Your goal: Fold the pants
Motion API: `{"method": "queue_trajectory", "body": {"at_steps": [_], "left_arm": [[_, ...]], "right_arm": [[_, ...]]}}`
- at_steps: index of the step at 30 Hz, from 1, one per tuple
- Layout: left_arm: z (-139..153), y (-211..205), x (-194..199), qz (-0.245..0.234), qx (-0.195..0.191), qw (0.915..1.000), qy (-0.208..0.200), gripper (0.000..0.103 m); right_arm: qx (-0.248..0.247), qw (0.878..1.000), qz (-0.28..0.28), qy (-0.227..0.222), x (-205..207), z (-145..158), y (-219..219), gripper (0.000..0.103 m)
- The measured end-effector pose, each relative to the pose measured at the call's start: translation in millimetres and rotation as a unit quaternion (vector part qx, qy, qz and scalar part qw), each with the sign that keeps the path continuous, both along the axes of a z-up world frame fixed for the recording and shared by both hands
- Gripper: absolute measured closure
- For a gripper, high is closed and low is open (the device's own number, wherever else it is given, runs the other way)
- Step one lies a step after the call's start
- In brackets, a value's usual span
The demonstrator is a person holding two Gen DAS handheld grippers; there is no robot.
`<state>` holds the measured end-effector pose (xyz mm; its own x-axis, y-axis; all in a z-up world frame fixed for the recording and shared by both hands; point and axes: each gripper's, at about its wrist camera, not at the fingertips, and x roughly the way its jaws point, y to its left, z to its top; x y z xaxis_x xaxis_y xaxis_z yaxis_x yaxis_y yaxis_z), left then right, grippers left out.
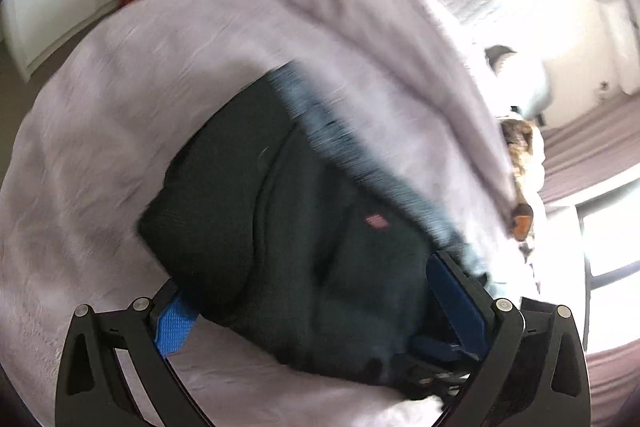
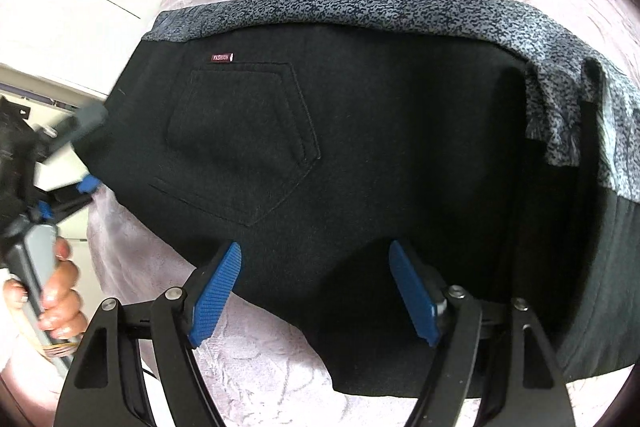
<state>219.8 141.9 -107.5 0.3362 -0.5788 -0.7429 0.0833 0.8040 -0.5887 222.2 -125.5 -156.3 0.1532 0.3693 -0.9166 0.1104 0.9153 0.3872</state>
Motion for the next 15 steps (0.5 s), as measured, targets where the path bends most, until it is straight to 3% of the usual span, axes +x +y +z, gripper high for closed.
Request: {"method": "queue_trajectory", "body": {"at_steps": [2, 4, 6, 8, 11, 15], "left_arm": [[3.4, -11.1, 1.5, -0.009, 0.028, 0.9995, -0.01, 0.0], [-10.1, -21.9, 6.5, -0.013, 0.097, 0.9952, 0.01, 0.0], [-25.8, -19.1, 10.7, -0.003, 0.136, 0.9898, 0.043, 0.001], [-34.6, -14.6, 13.1, 0.011, 0.157, 0.9855, 0.064, 0.011], [-36.9, -14.7, 15.3, 0.011, 0.197, 0.9782, 0.065, 0.033], [-32.2, -19.6, 14.7, -0.006, 0.222, 0.9739, 0.046, 0.042]], "right_arm": [[0.0, 1.0, 0.001, -0.001, 0.1, -0.9, 0.6, 0.023], [-0.002, 1.0, 0.002, -0.001, -0.7, -3.9, 7.3, 0.023], [-0.004, 1.0, 0.005, 0.002, 0.9, -3.8, 8.2, 0.023], [-0.004, 1.0, 0.008, 0.005, 2.8, -1.6, 8.3, 0.023], [0.006, 1.0, 0.008, 0.01, 8.7, 13.3, 2.5, 0.023], [0.018, 1.0, 0.0, -0.011, 26.4, 47.1, -11.2, 0.023]]}}
